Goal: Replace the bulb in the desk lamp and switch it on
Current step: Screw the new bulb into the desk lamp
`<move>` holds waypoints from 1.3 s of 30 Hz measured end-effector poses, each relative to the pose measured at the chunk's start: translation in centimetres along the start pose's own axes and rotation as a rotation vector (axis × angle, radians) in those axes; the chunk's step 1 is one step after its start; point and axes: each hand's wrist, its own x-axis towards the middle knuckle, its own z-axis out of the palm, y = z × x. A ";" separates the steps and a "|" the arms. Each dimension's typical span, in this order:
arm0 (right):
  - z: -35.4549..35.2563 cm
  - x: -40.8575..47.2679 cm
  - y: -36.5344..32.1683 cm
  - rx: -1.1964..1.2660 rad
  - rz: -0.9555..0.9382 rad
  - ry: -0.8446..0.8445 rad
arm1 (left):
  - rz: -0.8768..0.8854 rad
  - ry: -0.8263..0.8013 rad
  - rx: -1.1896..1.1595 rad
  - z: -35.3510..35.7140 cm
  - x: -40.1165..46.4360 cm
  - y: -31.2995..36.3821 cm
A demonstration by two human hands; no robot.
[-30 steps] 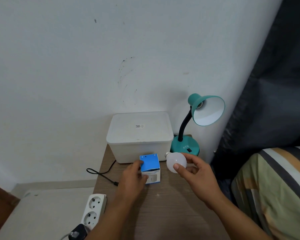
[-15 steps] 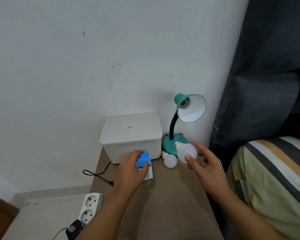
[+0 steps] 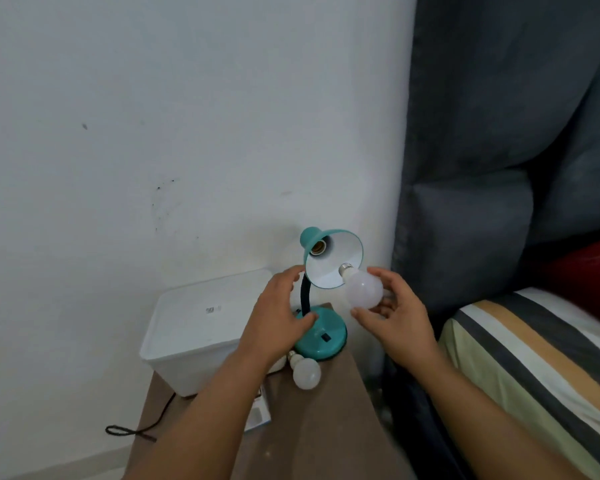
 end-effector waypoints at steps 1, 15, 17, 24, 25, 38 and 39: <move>0.3 0.7 0.2 -0.025 -0.025 0.012 | 0.023 -0.003 0.000 0.1 0.8 0.1; 4.2 6.1 2.9 -0.187 -0.248 0.034 | 0.204 -0.031 0.099 0.7 6.1 -1.3; 4.2 6.4 3.0 -0.196 -0.237 0.048 | 0.208 -0.031 0.089 0.6 6.2 -1.4; 4.6 6.8 3.1 -0.360 -0.269 0.063 | 0.258 -0.061 0.138 0.6 6.4 -1.8; 4.7 6.8 2.9 -0.383 -0.275 0.066 | 0.260 -0.065 0.149 0.6 6.4 -1.8; 5.5 6.1 2.7 -0.335 -0.156 0.135 | 0.228 -0.087 0.088 0.4 6.4 -2.2; 5.5 6.1 2.6 -0.327 -0.168 0.127 | 0.228 -0.092 0.091 0.3 6.4 -2.1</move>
